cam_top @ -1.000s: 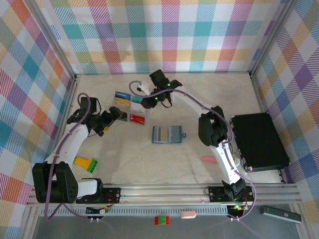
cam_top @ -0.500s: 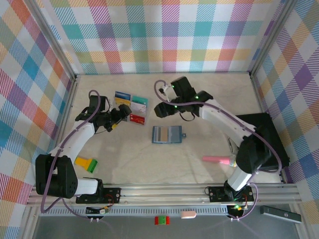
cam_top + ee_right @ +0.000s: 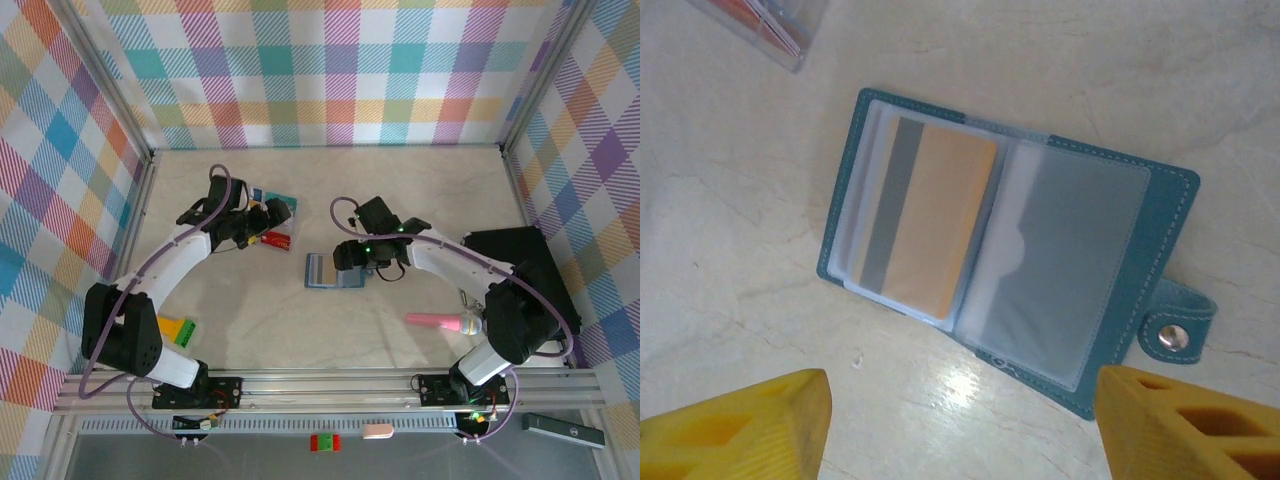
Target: Take the credit cards out of the card holder
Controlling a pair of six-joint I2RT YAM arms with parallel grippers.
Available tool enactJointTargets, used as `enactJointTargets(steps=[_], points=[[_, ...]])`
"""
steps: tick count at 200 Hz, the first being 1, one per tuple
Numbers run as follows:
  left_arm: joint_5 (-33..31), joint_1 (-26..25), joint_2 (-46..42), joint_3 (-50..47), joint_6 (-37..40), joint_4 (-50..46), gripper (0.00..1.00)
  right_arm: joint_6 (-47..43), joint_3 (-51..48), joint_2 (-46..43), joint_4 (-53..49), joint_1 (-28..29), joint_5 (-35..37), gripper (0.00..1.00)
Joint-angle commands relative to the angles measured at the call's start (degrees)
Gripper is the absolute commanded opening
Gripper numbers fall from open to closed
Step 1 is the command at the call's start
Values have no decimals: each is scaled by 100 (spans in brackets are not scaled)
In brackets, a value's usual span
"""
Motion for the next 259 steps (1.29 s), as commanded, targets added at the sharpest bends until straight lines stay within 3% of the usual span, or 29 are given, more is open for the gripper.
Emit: enactJointTargets(steps=[1, 79, 144, 208, 259], points=[[-155, 1, 180, 290, -112, 140, 100, 304, 215, 250, 197, 87, 84, 68], [-444, 139, 45, -82, -320, 164, 100, 261, 1205, 1521, -275, 608, 507, 64], [-381, 308, -79, -256, -329, -21, 100, 313, 1684, 2316, -932, 649, 924, 61], [-212, 131, -163, -508, -294, -273, 87, 471, 1152, 2363, -784, 564, 797, 57], [128, -478, 44, -932, -607, 126, 73, 437, 576, 2203, -280, 319, 256, 50]])
